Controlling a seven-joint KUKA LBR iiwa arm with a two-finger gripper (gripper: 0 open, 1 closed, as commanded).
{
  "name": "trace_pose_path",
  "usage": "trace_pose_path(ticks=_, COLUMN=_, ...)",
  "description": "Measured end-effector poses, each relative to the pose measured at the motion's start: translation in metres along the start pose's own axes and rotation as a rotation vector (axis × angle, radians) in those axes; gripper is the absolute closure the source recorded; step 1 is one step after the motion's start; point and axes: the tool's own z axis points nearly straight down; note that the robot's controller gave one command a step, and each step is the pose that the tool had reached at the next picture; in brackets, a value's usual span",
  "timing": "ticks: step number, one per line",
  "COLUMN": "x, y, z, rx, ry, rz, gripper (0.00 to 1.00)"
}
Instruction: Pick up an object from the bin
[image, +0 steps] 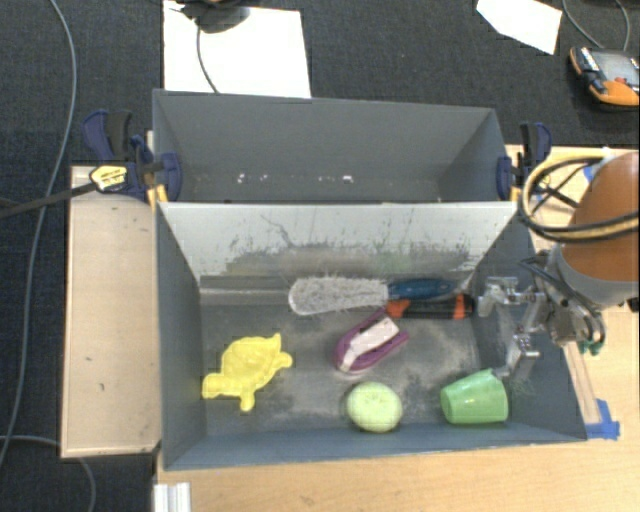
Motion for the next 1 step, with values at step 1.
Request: trace_pose_path(ticks=1, x=-0.0018, y=0.0005, z=-0.0034, rx=0.001, ry=-0.007, rz=-0.007, gripper=0.00)
